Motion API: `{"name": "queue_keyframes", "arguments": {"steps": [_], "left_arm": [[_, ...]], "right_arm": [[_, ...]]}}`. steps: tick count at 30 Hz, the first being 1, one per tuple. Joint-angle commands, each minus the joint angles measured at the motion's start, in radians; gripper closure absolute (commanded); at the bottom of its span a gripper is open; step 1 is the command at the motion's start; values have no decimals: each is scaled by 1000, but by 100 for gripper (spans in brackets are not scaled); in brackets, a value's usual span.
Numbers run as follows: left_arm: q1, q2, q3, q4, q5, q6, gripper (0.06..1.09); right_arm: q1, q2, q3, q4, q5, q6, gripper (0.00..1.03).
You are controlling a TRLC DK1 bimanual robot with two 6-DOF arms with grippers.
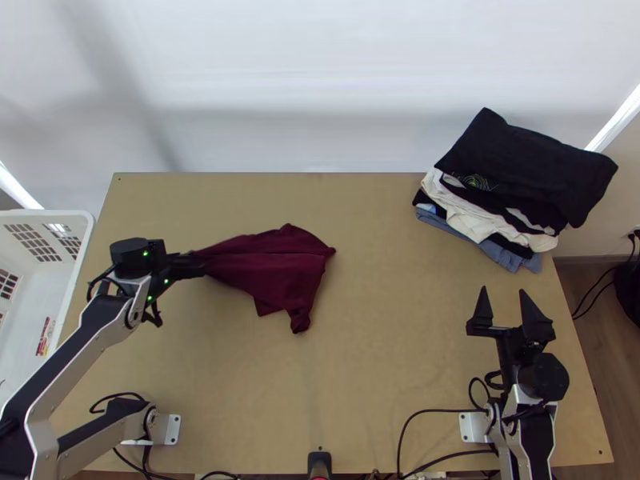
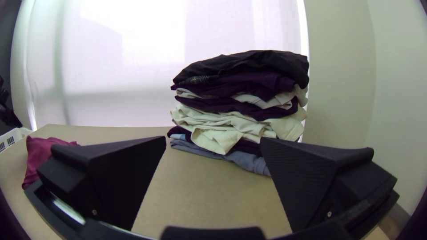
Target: Fold the t-shirt
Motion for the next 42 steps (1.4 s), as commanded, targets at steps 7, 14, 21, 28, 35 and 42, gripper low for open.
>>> {"name": "queue_keyframes", "arguments": {"steps": [7,14,21,28,35,42], "left_arm": [[3,-151,109,-86,10,16,10],[104,-144,262,-321,10,36,10],[184,-152,377,-545,10,44,10],[201,-201,379,-638,10,27,10],[218,-217,397,-709,10,4,10],[285,-256,399,-759,9,14,10]], "right_arm": [[-5,-2,-4,-20,9,4,4],[-5,-2,-4,-20,9,4,4],[-5,-2,-4,-20,9,4,4],[-5,-2,-4,-20,9,4,4],[15,-2,-5,-19,3,11,4],[167,-5,1,-5,12,94,4]]}}
